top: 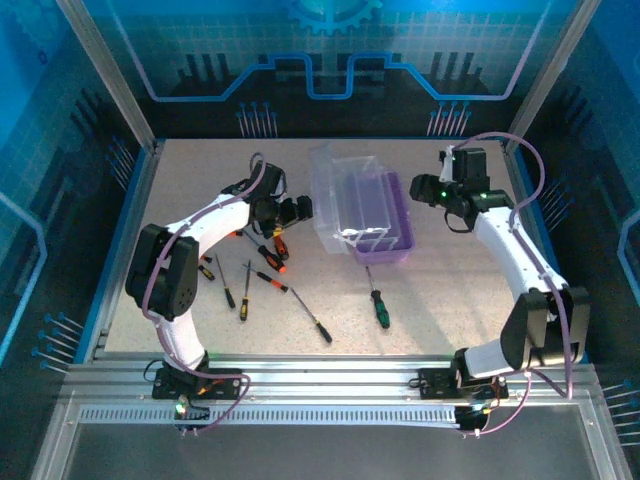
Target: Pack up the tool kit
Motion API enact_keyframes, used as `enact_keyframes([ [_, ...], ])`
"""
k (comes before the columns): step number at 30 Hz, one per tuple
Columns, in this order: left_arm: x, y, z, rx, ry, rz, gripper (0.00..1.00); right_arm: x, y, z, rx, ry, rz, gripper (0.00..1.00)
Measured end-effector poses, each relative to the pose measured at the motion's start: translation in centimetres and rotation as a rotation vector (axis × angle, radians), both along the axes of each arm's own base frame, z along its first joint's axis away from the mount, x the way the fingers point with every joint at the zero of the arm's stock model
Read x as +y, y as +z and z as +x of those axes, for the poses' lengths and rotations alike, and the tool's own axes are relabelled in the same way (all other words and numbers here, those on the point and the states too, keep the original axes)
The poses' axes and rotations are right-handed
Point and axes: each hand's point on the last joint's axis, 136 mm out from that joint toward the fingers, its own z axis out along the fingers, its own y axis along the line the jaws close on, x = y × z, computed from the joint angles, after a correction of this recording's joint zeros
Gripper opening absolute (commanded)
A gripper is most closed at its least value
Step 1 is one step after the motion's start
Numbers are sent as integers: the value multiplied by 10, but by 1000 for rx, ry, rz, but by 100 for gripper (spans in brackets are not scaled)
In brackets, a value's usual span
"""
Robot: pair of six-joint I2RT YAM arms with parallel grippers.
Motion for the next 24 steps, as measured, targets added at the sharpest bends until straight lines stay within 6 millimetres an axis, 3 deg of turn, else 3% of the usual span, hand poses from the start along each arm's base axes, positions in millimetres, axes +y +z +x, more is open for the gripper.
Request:
enact_keyframes([
  [3,0,0,0,-1,-2,0,98,1,-37,0,95,11,14,60],
  [9,1,-2,-3,14,-2,5,97,9,-83,-3,205,37,38,58],
  [18,4,-2,-4,15,-11,15,98,15,-115,-6,264,54,58,50],
  [24,8,-4,-5,22,-4,25,98,18,-123,-9,266,55,70,36],
])
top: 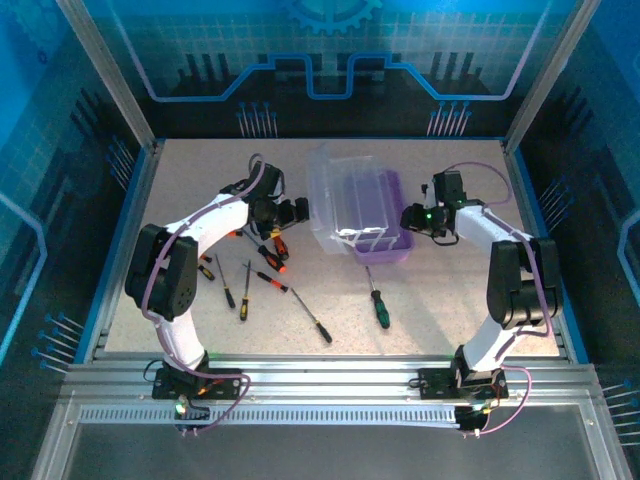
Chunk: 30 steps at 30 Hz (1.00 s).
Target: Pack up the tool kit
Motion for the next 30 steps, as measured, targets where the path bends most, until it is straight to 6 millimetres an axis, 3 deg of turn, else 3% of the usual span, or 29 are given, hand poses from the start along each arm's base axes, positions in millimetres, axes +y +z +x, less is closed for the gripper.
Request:
enact_keyframes([
  [2,3,1,0,2,5,4,99,1,-1,-1,1,-1,4,26],
  [11,13,9,3,-22,10,11,99,-1,-2,-1,-24,-14,12,10],
  [21,19,-11,3,26,23,27,99,-20,-1,-7,-34,-86,-18,8],
  [30,21,1,19,-5,24,39,99,-21,-1,-7,-34,-91,-19,8],
])
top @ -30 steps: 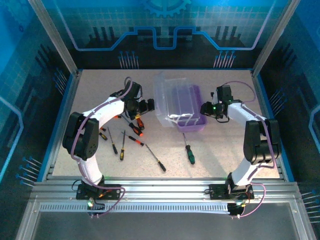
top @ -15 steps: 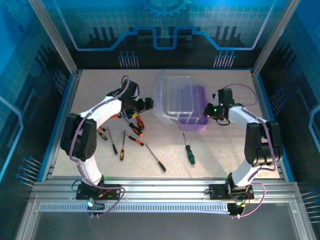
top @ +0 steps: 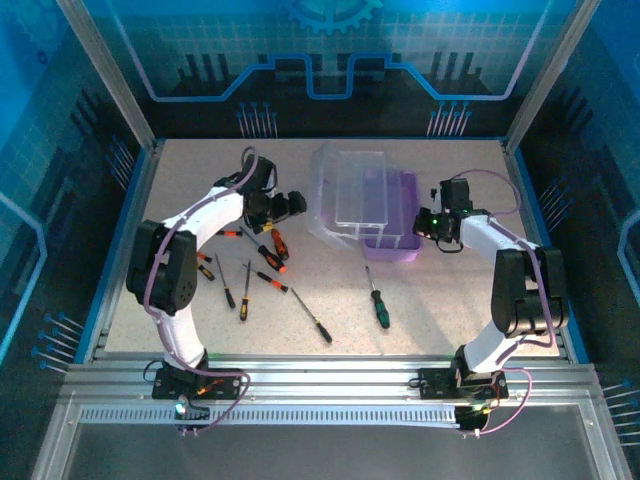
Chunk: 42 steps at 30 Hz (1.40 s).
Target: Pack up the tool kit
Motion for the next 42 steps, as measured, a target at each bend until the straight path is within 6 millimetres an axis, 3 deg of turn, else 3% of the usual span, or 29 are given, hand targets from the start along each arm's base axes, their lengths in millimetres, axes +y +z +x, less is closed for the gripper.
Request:
enact_keyframes([
  [6,11,-23,-4,54,16,71,99,-2,0,-1,2,-6,-10,8],
  [14,20,-30,-5,80,34,123,98,-2,0,-1,3,-6,-9,8],
  [27,34,-43,22,87,61,238,97,-2,0,-1,5,-14,-9,8],
  [42,37,-30,37,45,49,283,98,5,0,9,3,-8,23,8],
])
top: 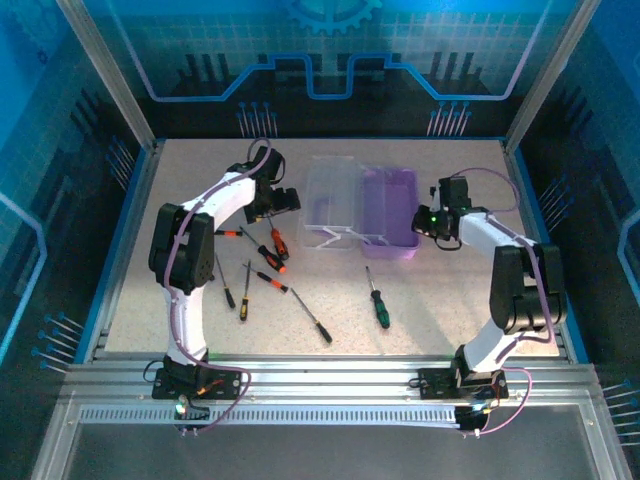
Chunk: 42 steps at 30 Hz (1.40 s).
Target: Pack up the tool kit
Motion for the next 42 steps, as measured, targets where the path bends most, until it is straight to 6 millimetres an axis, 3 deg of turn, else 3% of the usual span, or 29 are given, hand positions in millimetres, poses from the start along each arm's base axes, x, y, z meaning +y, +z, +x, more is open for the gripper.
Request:
enact_keyframes([
  [4,6,13,-2,-15,8,21,99,6,2,13,-6,5,14,8],
  [6,10,34,-4,-56,15,23,99,10,1,19,-6,8,21,8],
  [8,14,68,-12,-136,22,9,99,15,2,27,-9,13,28,8],
  [13,29,156,-66,-375,38,-60,99,25,2,36,-13,18,47,13],
  [16,36,175,-101,-465,41,-103,99,27,5,41,-14,25,48,24],
  [20,37,161,-138,-473,30,-159,99,29,23,51,-40,37,43,44],
  [24,36,145,-166,-496,26,-217,99,29,50,58,-95,51,37,50],
  [30,32,145,-186,-593,26,-323,99,31,96,44,-162,58,12,55],
  [35,22,122,-198,-599,40,-449,99,53,128,-3,-225,104,-63,68],
  [39,19,94,-208,-548,80,-506,99,70,112,-59,-174,189,-134,67],
  [42,18,90,-208,-543,91,-525,99,70,92,-94,-121,226,-159,68],
])
